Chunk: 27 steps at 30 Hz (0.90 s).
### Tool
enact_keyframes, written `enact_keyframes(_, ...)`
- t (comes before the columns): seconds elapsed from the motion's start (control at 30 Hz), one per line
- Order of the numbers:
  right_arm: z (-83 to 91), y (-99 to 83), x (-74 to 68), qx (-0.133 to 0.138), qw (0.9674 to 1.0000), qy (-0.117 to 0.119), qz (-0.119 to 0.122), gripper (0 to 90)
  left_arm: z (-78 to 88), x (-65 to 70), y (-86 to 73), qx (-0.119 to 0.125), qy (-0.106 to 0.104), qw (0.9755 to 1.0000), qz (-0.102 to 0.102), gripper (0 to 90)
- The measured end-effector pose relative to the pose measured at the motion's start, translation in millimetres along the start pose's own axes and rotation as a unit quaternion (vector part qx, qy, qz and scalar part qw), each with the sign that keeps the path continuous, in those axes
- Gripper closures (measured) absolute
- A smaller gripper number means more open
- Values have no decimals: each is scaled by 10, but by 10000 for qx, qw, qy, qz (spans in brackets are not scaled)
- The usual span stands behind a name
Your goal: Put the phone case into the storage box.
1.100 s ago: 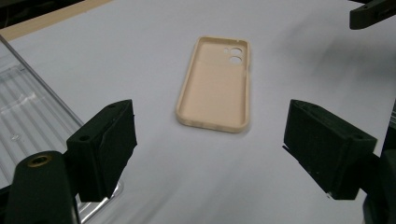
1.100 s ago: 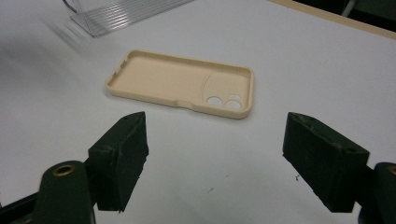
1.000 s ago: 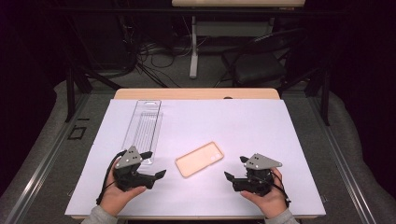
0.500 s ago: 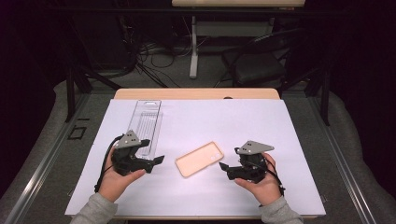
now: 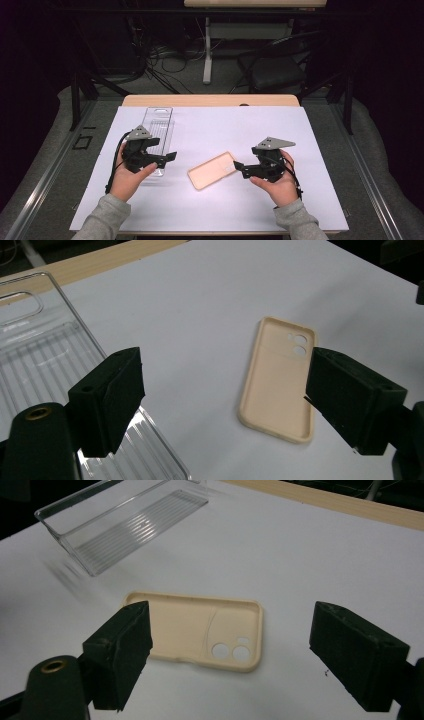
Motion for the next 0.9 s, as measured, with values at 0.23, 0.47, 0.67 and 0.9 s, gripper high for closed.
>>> enact_keyframes(0.23,-101,95,104,-28,9990,1,-457,145,-58,-132,91,55,-18,9993,360,111)
enact_keyframes(0.47,-174,170,157,-105,9989,8,-465,76,-63,-226,174,20,59,9989,468,95)
enact_keyframes(0.67,-216,293,190,-57,9989,-18,-455,29,-74,-275,272,49,108,9987,498,74)
enact_keyframes(0.9,-281,425,243,-151,9990,-412,-129,0,-129,-348,366,-69,230,9983,524,40)
Point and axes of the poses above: each handheld gripper's, and its own axes: z roughly backward along the jaws, y roughly out of its top, x roughly to its right, the point moved 8 cm from there along -z, roughly forward along the jaws, and after that the axes turned 9 degrees about y, right-handed, at the moved point
